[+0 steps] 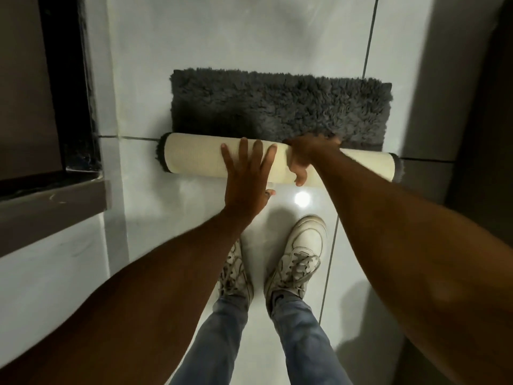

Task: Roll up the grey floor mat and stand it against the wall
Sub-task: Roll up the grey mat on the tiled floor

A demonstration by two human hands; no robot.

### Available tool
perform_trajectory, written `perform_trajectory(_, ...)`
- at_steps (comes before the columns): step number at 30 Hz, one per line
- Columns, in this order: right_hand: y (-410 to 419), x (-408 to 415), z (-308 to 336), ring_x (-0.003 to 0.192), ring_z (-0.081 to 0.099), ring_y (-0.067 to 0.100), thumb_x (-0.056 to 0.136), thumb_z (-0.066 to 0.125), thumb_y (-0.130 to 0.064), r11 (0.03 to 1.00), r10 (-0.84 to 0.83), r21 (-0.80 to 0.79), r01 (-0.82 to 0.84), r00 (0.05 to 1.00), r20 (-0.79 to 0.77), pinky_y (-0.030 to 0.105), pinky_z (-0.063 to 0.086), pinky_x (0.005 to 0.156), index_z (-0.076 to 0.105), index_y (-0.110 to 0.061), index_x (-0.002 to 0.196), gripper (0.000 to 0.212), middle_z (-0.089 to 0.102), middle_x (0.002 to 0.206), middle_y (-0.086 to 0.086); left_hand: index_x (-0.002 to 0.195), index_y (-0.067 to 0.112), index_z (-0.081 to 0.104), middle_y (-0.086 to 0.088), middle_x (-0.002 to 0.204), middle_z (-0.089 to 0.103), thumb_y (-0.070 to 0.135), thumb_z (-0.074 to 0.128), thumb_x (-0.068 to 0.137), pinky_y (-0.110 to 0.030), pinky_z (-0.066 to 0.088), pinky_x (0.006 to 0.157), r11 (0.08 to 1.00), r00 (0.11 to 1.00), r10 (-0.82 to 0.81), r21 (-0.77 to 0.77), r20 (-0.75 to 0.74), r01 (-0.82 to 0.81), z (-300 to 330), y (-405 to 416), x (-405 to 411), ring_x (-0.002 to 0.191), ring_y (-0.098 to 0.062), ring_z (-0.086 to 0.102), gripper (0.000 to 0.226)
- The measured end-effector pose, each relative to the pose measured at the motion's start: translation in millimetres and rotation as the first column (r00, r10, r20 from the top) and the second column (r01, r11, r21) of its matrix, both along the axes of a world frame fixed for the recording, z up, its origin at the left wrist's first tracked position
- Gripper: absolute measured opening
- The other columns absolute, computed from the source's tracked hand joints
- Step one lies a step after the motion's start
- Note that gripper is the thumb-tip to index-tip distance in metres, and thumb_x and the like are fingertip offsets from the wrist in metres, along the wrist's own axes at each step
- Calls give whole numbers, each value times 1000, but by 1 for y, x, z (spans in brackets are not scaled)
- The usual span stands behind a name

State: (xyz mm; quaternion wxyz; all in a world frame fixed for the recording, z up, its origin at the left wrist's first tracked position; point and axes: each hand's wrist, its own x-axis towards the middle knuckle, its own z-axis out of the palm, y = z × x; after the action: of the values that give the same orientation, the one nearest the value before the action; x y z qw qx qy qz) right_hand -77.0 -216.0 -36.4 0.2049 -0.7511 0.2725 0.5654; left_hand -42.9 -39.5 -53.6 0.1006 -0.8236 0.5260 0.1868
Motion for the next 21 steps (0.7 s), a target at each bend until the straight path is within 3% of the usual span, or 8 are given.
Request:
perform_trajectory(2,11,-18,10,154,27,44,74,87,-22,951,-172,-197,237,939,298,77,12,121,31,-26,162,105,31,165,18,156,18,24,-20,157,34,68,72,74,-78,19,112,999,999,-34,-9,-14,34,-4,-11,14,145,-47,30,107)
perform_trajectory(5,35,-47,28,155,27,41,77,83,-18,855,-129,-356,377,820,558,69,15,125,29,-18,162,100,29,167,17,154,15,28,-20,150,40,78,67,69,-73,28,110,991,988,-133,10,-83,134,-8,-35,48,134,-45,41,112)
perform_trajectory(8,54,-66,33,163,-3,43,85,80,-28,911,-55,-324,255,854,517,72,8,125,0,-20,169,117,-5,177,16,156,21,23,-19,152,38,84,57,73,-69,29,111,977,962,-168,96,-215,192,-7,-74,88,136,-44,39,109)
perform_trajectory(11,28,-60,18,161,-19,43,76,88,-46,935,-2,-318,158,898,439,77,4,122,-20,-25,166,143,-24,175,12,157,24,27,-15,156,37,76,49,83,-73,22,113,953,927,-290,16,-238,302,-1,-97,96,142,-41,34,93)
perform_trajectory(14,-14,-31,8,161,-19,42,69,92,-49,936,-50,-291,197,893,447,78,1,122,-16,-28,167,148,-21,176,11,160,20,20,-16,164,27,79,54,76,-75,20,113,952,935,-300,-5,-188,305,1,-95,96,149,-41,26,108)
perform_trajectory(17,-22,-23,10,162,-17,41,79,87,-40,933,-99,-260,247,874,475,74,1,124,-11,-31,168,132,-17,177,12,161,21,10,-16,167,17,76,72,64,-77,20,112,927,925,-349,87,-150,364,4,-94,103,150,-44,21,128)
perform_trajectory(21,12,-38,27,163,-13,38,86,77,-15,823,-272,-220,523,704,656,65,0,129,0,-25,170,114,-13,177,13,161,30,-2,-14,169,8,59,82,67,-82,16,110,922,938,-271,224,-214,317,11,-118,107,151,-49,13,129)
